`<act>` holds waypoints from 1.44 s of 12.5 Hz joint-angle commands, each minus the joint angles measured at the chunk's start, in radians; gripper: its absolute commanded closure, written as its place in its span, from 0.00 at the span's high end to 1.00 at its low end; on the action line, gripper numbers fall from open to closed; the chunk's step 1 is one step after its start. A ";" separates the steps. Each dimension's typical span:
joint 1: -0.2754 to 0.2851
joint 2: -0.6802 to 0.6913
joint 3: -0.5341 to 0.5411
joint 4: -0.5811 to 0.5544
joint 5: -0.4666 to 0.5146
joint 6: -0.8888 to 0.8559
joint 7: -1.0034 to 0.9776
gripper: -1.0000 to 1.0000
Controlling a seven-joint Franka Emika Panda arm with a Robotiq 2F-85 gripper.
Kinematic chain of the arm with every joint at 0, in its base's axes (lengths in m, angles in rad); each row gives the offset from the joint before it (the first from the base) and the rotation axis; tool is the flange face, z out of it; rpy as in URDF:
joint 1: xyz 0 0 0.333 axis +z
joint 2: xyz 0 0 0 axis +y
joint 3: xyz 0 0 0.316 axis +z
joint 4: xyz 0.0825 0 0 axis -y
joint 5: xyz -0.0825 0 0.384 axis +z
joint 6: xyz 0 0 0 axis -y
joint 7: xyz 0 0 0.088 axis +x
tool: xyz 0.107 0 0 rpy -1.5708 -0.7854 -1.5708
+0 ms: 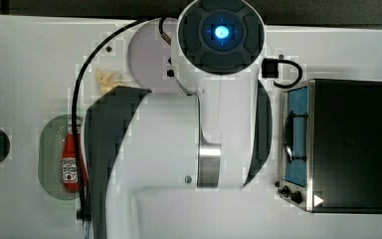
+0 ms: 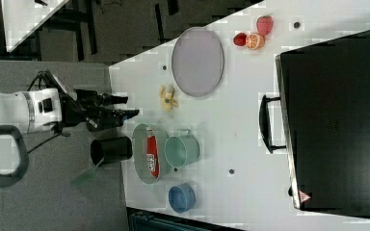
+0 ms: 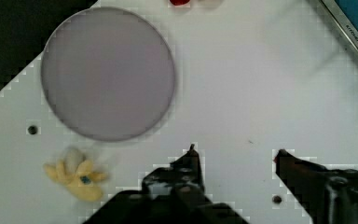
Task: Pick ketchup from strainer and place it on the table
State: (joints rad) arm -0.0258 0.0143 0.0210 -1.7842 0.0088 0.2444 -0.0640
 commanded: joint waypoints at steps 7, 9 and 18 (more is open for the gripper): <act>-0.094 -0.248 0.183 -0.279 0.023 0.060 -0.027 1.00; -0.084 -0.220 0.284 -0.279 0.023 0.088 -0.027 1.00; -0.076 -0.033 0.702 -0.287 0.020 0.361 -0.026 1.00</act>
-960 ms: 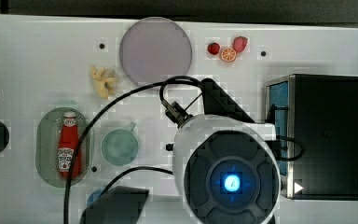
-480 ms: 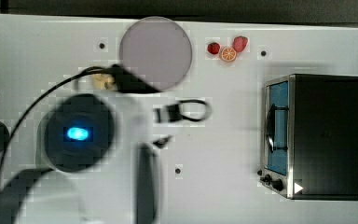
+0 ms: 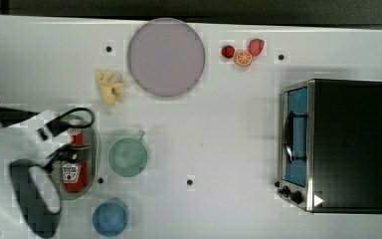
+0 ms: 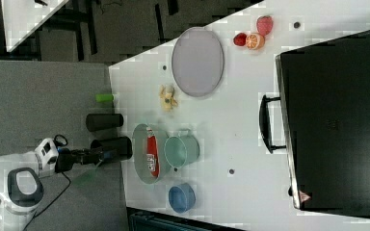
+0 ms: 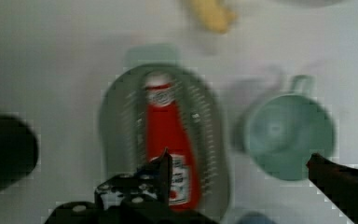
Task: Pick ketchup from strainer and place it on the table
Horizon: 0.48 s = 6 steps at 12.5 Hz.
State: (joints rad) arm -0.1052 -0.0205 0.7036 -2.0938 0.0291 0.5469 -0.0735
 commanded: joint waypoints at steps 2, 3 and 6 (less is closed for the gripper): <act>0.004 0.070 0.078 0.008 -0.006 0.088 -0.015 1.00; 0.005 0.101 0.096 -0.005 -0.021 0.103 -0.010 1.00; 0.013 0.188 0.116 -0.051 -0.108 0.170 0.070 1.00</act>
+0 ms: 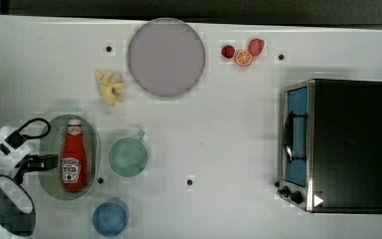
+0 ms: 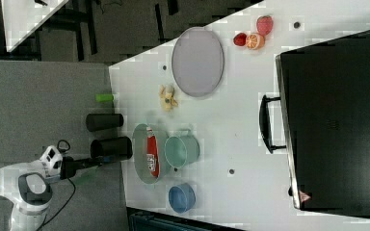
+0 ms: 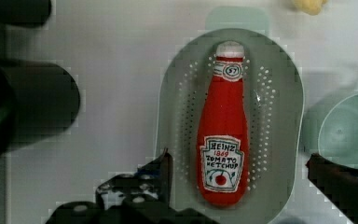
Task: Pick ketchup from strainer and place it on the table
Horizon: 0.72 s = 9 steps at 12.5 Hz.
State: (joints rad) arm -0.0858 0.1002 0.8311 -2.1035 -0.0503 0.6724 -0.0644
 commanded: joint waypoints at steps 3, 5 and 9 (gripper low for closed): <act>0.004 0.173 -0.014 -0.081 -0.101 0.148 0.146 1.00; 0.008 0.252 -0.017 -0.091 -0.161 0.207 0.174 1.00; 0.011 0.400 -0.022 -0.089 -0.271 0.275 0.305 1.00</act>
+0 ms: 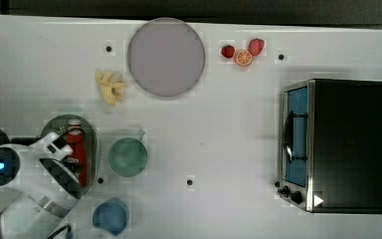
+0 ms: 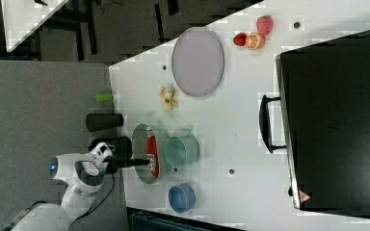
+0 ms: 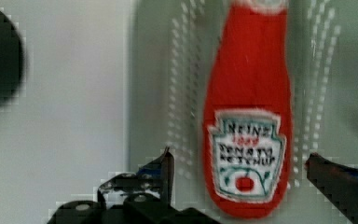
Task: Pick ketchup from strainer and place it on the table
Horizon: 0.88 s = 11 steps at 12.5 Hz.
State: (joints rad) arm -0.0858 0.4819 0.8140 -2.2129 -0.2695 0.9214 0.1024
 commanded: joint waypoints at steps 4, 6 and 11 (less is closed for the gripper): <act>0.025 0.127 -0.035 0.035 -0.191 0.082 0.218 1.00; 0.035 0.155 -0.054 0.038 -0.228 0.085 0.225 0.84; 0.025 0.120 -0.027 0.044 -0.224 0.076 0.225 0.59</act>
State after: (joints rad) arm -0.0615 0.6270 0.7729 -2.1934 -0.4858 1.0000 0.2830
